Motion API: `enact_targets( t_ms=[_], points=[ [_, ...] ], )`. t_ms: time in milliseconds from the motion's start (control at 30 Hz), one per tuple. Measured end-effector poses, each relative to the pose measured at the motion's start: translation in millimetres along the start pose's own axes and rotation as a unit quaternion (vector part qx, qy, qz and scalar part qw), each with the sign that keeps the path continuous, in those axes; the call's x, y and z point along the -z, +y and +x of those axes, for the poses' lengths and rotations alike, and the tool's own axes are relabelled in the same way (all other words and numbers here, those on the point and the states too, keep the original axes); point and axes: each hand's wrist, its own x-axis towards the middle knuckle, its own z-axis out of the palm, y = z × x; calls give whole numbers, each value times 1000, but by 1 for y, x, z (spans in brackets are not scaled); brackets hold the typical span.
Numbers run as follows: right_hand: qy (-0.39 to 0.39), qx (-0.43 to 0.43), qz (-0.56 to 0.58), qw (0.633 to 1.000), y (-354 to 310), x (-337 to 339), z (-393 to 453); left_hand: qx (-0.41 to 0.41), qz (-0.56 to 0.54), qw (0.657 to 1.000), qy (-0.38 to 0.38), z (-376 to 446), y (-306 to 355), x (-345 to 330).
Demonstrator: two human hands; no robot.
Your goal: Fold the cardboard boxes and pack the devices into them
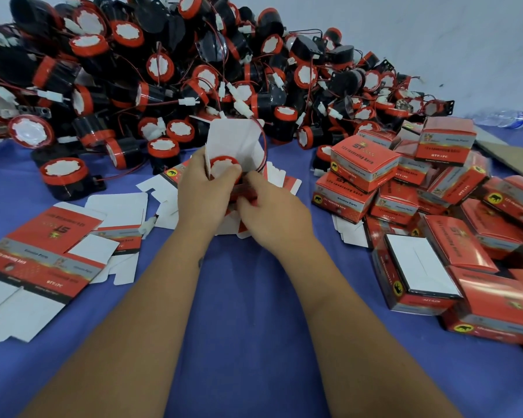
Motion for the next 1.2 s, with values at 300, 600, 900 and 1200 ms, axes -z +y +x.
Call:
enact_targets(
  t_ms=[300,600,900,1200],
  points=[
    [251,-13,140,958,-5,6,2,12,9,997,-71,1,-1,5],
    [274,-63,221,934,12,14,9,-9,64,989,-130,0,0,-1],
    [264,-29,172,949,6,20,6,5,76,990,-122,-3,0,-1],
    [295,89,128,943,-4,26,-4,-7,112,986,-121,-6,3,-5]
  ],
)
